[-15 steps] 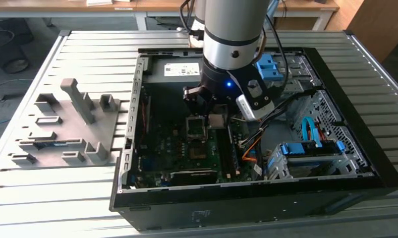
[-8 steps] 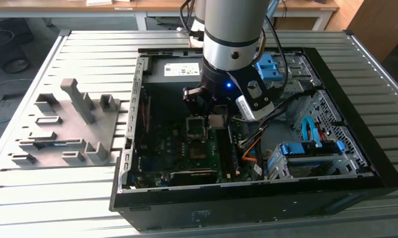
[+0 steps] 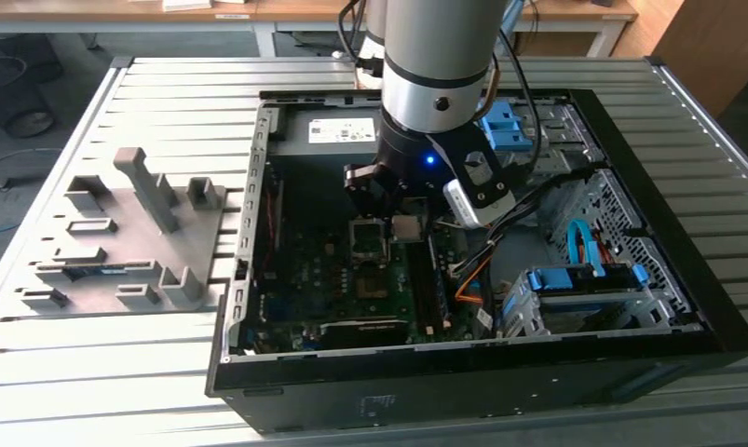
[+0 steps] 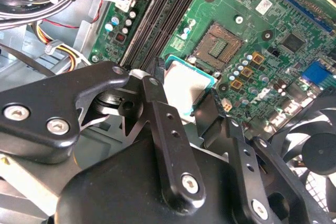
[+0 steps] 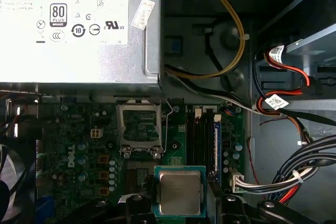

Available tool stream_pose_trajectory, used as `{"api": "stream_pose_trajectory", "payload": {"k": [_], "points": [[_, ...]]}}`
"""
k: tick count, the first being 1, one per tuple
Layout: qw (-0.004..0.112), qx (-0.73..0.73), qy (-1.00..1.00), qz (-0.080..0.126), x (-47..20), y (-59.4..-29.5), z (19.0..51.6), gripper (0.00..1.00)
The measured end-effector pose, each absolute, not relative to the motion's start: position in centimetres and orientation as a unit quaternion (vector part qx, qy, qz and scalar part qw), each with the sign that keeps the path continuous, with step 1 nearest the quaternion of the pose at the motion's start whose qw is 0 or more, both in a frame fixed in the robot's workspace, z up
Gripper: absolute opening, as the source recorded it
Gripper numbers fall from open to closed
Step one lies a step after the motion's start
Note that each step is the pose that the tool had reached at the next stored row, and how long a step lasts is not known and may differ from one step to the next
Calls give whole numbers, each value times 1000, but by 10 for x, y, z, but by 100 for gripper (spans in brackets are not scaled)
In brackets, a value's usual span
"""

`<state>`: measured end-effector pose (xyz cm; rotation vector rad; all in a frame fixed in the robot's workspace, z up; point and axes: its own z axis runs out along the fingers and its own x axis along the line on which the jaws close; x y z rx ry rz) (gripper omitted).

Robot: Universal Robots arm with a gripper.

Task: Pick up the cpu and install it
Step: 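Place the cpu into insertion slot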

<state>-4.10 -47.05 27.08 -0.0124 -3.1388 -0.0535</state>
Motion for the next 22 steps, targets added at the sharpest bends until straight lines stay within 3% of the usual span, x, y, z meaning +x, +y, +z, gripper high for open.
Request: {"api": "stream_pose_trajectory", "payload": {"k": [22], "points": [[1, 1, -1000, -17, -43, -480, 258, 47]]}}
